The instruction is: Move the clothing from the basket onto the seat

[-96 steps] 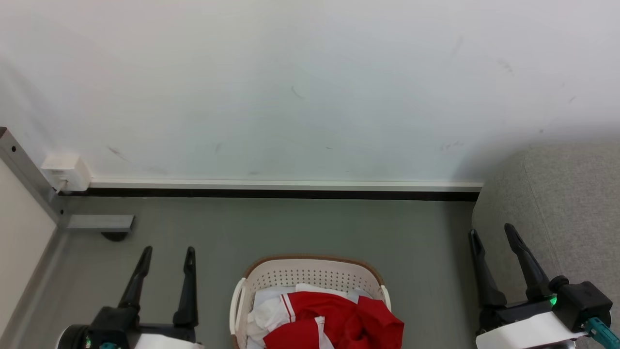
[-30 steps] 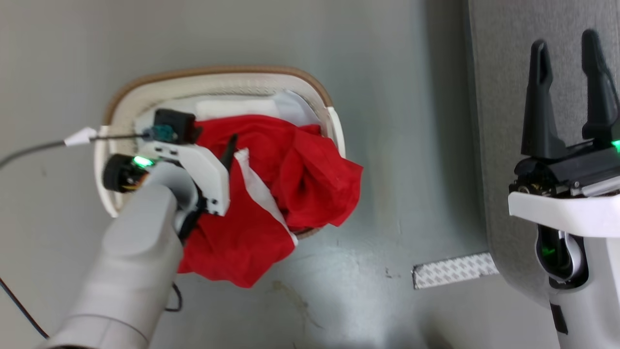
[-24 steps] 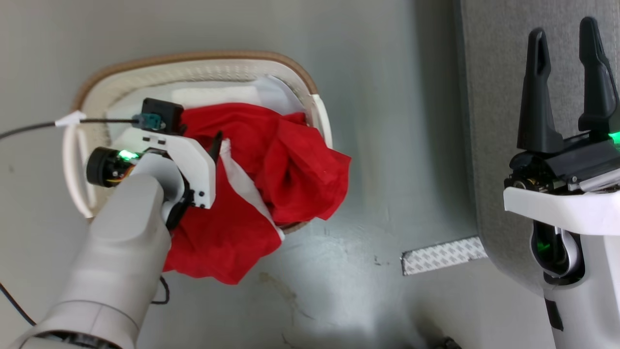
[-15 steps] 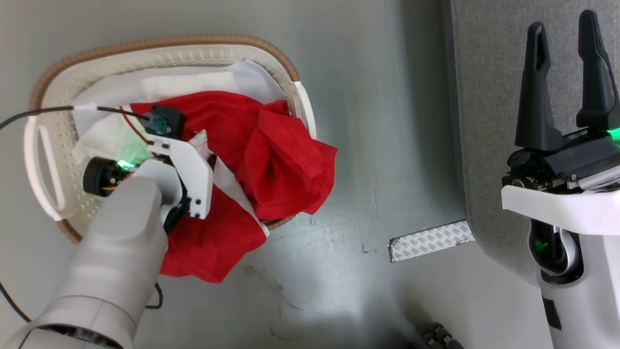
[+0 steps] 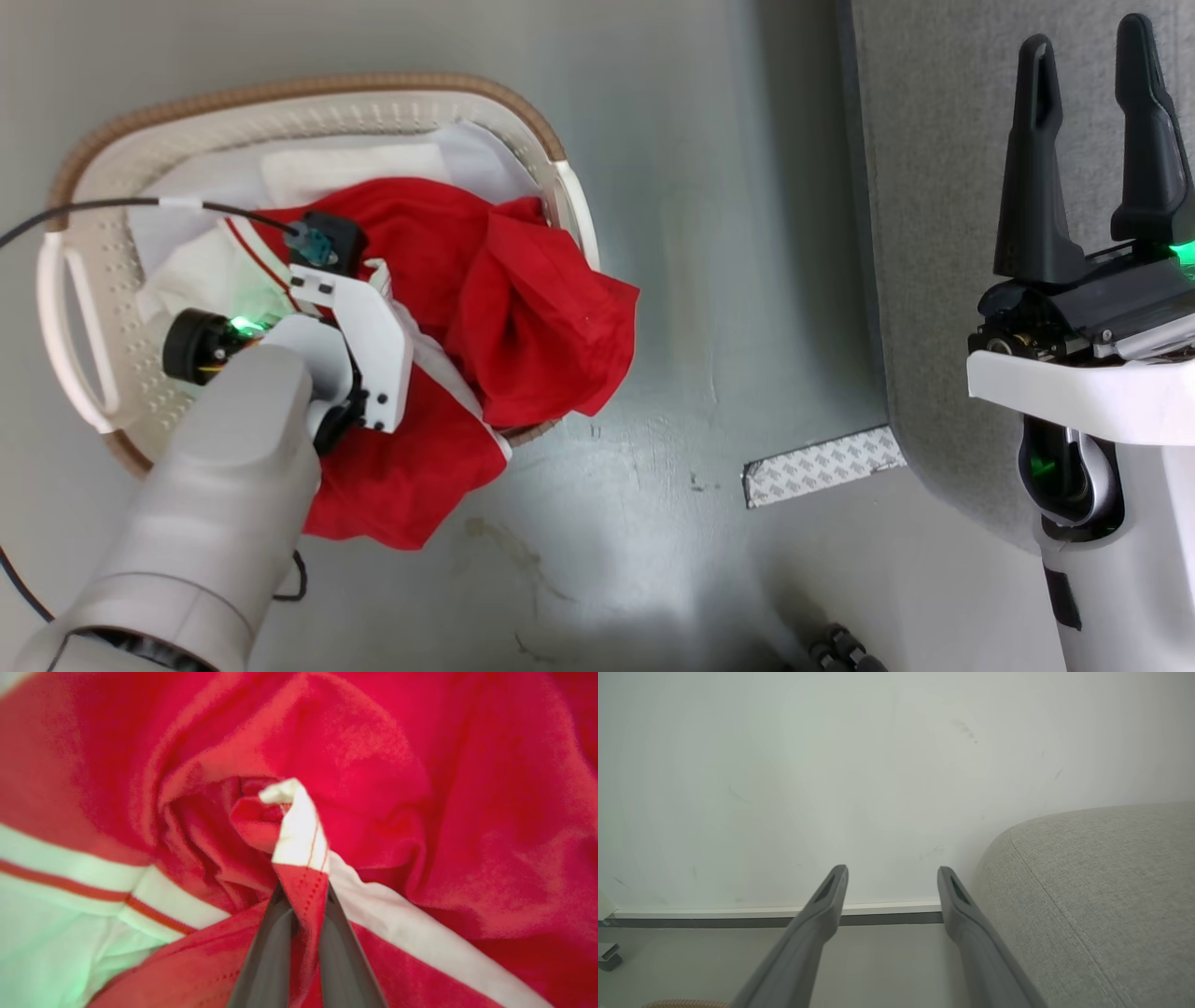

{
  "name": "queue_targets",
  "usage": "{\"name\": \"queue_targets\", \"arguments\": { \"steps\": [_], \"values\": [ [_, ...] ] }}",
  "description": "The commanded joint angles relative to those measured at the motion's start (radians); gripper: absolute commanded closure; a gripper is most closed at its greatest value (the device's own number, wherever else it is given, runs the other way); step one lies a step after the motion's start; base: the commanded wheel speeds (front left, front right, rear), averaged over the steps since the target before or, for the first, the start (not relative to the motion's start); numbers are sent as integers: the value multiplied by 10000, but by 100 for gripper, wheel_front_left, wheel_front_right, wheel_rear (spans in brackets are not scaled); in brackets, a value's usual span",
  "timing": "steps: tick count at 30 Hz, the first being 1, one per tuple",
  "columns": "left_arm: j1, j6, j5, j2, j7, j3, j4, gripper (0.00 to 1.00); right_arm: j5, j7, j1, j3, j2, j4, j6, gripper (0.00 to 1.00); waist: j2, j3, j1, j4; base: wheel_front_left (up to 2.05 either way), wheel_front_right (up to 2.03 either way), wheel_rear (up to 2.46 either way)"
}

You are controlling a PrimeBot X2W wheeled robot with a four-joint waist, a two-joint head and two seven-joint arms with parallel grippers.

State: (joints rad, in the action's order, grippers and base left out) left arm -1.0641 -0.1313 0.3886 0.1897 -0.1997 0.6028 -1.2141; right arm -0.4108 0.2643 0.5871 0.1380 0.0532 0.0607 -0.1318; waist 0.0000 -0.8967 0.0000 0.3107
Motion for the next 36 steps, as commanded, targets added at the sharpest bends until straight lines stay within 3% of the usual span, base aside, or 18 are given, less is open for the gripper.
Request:
{"name": "queue_targets", "arguments": {
  "steps": [1, 9, 25, 36],
  "values": [
    [154, 18, 162, 80, 229, 92, 109, 100, -12, 1, -47, -32, -37, -70, 21, 0, 0, 214, 0, -74, 0, 0, 0],
    [932, 18, 922, -126, 1238, 812, 485, 100, 203, 1, -262, -60, -28, -307, 21, 0, 0, 1660, 0, -473, 0, 0, 0],
    [2738, 17, 2536, -519, 3770, 2176, 1596, 100, 139, 1, -1604, -6, 770, -1095, 21, 0, 0, 5539, 0, -1814, 0, 0, 0],
    [3367, 17, 3127, -282, 4451, 2721, 2552, 100, 43, 1, -2799, -19, 992, -1546, 21, 0, 0, 7740, 0, -2462, 0, 0, 0]
  ]
}}
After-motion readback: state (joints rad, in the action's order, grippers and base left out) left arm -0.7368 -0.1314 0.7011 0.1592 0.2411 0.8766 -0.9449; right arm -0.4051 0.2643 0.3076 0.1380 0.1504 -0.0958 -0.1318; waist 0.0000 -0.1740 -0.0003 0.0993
